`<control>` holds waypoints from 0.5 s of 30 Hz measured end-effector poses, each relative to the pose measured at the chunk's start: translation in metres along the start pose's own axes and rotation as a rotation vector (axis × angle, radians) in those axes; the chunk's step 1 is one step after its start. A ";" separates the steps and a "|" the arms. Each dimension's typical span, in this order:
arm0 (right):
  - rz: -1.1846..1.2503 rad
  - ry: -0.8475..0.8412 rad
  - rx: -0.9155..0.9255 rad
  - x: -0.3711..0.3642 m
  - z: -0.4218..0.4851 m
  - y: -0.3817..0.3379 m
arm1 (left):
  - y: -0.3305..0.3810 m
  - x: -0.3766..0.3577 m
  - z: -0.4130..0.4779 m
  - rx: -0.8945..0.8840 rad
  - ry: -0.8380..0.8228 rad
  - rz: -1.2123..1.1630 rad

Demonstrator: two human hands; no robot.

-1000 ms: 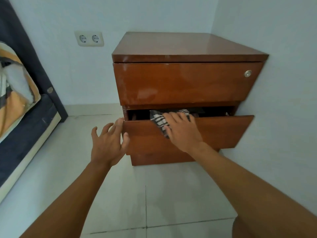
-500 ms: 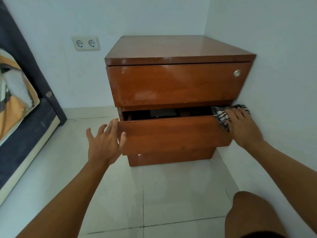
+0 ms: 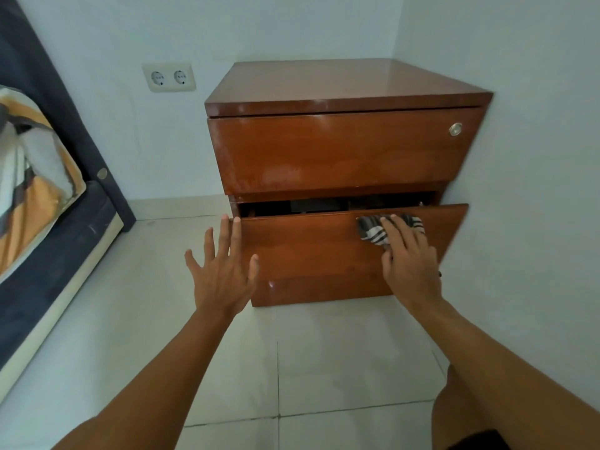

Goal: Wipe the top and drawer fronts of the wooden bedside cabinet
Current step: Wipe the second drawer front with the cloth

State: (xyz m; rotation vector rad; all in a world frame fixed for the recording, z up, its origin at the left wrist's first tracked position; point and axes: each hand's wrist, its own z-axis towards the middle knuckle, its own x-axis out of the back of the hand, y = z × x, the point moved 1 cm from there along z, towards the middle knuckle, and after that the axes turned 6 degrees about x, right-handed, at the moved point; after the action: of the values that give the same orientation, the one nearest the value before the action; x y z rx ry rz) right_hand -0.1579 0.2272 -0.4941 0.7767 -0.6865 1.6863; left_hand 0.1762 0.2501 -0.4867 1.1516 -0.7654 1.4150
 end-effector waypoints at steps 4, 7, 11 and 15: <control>0.011 -0.160 -0.048 -0.022 0.004 -0.009 | -0.001 -0.004 0.007 0.013 -0.006 -0.012; 0.023 -0.225 -0.098 -0.031 0.014 -0.009 | -0.002 -0.004 0.024 0.005 -0.037 0.032; 0.062 -0.227 -0.160 -0.040 0.037 -0.007 | 0.005 -0.006 0.046 0.021 -0.062 0.021; 0.116 -0.204 -0.173 -0.052 0.050 -0.008 | 0.009 -0.014 0.056 0.035 -0.068 0.019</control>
State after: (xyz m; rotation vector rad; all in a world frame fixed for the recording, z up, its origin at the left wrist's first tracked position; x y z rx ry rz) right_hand -0.1330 0.1594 -0.5040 0.8045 -1.0231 1.6388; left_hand 0.1795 0.1921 -0.4806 1.2277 -0.8036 1.4164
